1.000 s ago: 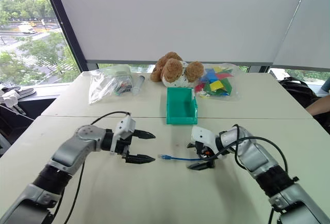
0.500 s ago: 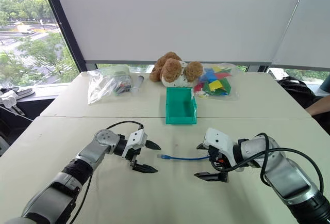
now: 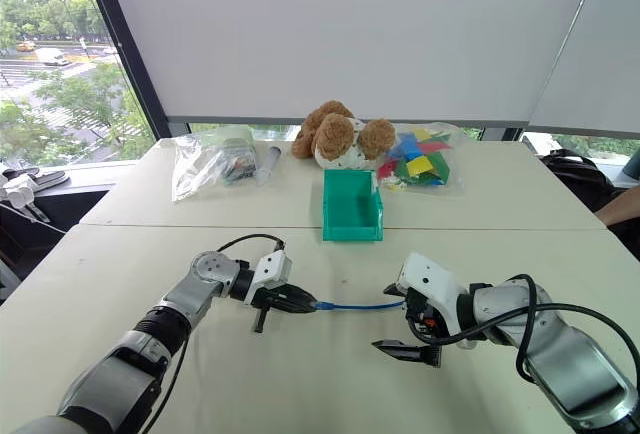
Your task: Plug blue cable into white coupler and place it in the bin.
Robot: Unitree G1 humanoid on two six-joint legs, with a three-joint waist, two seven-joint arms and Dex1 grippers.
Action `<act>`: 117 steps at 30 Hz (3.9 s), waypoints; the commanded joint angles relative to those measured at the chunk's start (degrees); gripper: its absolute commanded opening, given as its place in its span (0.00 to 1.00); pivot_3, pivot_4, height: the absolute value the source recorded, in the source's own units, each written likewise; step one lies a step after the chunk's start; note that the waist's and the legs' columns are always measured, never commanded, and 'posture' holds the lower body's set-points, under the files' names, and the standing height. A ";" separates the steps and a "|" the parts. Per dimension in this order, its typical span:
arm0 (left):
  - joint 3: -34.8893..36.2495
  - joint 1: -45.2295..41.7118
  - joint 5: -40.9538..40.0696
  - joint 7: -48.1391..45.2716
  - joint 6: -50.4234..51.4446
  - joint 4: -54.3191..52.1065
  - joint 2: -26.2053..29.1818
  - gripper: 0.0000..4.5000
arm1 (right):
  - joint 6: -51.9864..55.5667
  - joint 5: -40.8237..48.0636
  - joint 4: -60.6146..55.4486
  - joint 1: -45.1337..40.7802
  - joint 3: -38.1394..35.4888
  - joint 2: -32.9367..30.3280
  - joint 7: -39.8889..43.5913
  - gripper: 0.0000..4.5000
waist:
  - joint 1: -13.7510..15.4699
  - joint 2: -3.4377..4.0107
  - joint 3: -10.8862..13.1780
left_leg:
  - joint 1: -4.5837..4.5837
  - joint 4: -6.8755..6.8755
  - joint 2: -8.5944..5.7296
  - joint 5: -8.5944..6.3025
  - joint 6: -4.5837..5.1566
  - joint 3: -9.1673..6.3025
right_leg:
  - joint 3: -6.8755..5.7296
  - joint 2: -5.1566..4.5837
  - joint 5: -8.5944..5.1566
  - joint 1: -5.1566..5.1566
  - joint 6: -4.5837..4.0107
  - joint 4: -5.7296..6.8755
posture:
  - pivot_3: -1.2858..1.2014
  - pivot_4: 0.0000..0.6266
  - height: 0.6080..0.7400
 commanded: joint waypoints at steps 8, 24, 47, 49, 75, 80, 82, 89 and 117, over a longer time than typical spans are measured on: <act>8.93 -0.21 -8.58 3.51 8.88 -13.39 -1.25 0.01 | 25.52 28.22 -2.86 3.57 -19.48 24.49 -18.69 1.00 | -0.26 -0.09 0.03 | 0.00 0.00 0.05 0.00 0.00 -0.05 | 0.00 -0.03 0.01 -0.01 0.01 0.03 | 0.52 0.24 1.00; 9.16 1.28 -10.37 5.13 14.15 -21.42 -0.62 0.01 | 29.82 38.82 14.12 -12.82 -22.79 43.33 -42.29 1.00 | -0.40 -0.04 0.01 | -0.01 -0.06 -0.01 0.00 0.00 -0.02 | 0.01 0.01 0.01 -0.09 0.00 0.08 | 0.52 0.24 1.00; 8.51 2.17 -9.47 5.90 13.56 -21.82 -0.71 0.00 | 26.38 43.50 17.07 -15.60 -18.29 43.29 -45.82 0.01 | -0.74 -0.04 0.02 | -0.01 -0.08 0.03 0.00 0.00 -0.02 | 0.02 0.10 0.01 -0.09 0.01 0.08 | 0.52 0.24 1.00; 8.46 2.39 -9.50 5.89 14.70 -22.14 -0.26 0.00 | 26.40 43.94 16.78 -15.85 -18.20 43.21 -46.42 0.01 | -0.73 -0.04 0.02 | -0.01 -0.08 0.03 0.00 0.00 -0.02 | 0.02 0.10 0.01 -0.09 0.01 0.08 | 0.52 0.24 1.00; 21.57 17.45 -8.22 20.22 14.85 -24.74 18.61 0.99 | 17.96 38.36 12.13 -19.12 -5.54 29.88 -37.44 0.00 | -1.48 -0.04 0.06 | -0.03 -0.23 0.03 0.00 0.00 -0.01 | 0.03 -0.06 0.00 -0.17 0.00 0.02 | 0.52 0.24 1.00; 20.72 16.33 -7.89 20.35 12.51 -17.87 17.73 0.99 | 17.52 38.41 11.85 -19.24 -5.39 29.65 -37.39 0.00 | -1.58 -0.04 0.06 | -0.03 -0.25 0.04 0.00 0.00 -0.01 | 0.02 -0.07 0.00 -0.22 0.00 0.03 | 0.52 0.24 1.00; 20.61 15.70 -8.30 19.72 11.95 -14.98 16.95 0.99 | 17.45 38.44 11.47 -19.07 -5.43 29.54 -37.43 0.00 | -1.58 -0.04 0.06 | -0.04 -0.25 0.04 0.00 0.00 0.00 | 0.02 -0.08 0.00 -0.23 0.00 0.03 | 0.52 0.24 1.00; 20.98 14.04 -10.30 17.01 11.95 -9.89 14.27 0.88 | 17.31 38.04 10.52 -18.54 -5.61 29.29 -37.80 0.00 | -1.50 -0.04 0.06 | -0.05 -0.26 0.04 -0.01 0.00 0.01 | 0.02 -0.17 0.00 -0.24 0.00 0.02 | 0.52 0.24 1.00; 1.13 -5.39 3.89 -0.28 -4.92 12.26 -8.39 0.09 | -7.56 4.50 17.48 -27.15 18.81 4.15 -3.92 0.00 | -1.35 -0.18 0.14 | -0.18 -0.17 0.02 -0.03 0.05 0.08 | -0.05 0.02 0.00 -0.24 0.03 -0.12 | 0.52 0.24 1.00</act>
